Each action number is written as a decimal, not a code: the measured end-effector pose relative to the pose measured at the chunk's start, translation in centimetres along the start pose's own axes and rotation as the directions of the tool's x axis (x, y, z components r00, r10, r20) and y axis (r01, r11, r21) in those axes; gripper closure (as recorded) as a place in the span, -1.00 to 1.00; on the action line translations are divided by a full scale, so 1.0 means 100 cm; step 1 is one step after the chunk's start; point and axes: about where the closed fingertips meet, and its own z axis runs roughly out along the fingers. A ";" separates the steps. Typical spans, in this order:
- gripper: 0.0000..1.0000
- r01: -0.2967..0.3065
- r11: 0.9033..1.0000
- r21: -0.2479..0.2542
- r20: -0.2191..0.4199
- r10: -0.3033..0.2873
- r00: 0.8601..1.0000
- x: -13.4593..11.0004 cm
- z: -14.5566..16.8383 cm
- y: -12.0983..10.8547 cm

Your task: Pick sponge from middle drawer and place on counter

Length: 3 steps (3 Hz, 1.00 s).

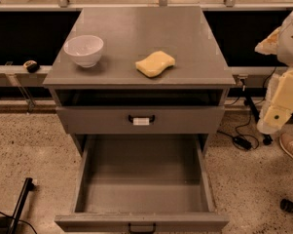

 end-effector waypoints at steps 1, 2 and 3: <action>-1.00 0.003 1.000 0.003 0.001 -0.003 1.000 -0.001 0.000 -0.001; -1.00 0.061 0.998 0.000 -0.010 -0.061 0.998 -0.011 0.005 -0.028; -1.00 0.152 0.988 -0.026 -0.040 -0.153 0.987 -0.027 0.024 -0.082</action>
Offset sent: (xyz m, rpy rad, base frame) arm 0.0816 0.0058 0.0080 -0.0800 0.0128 0.1533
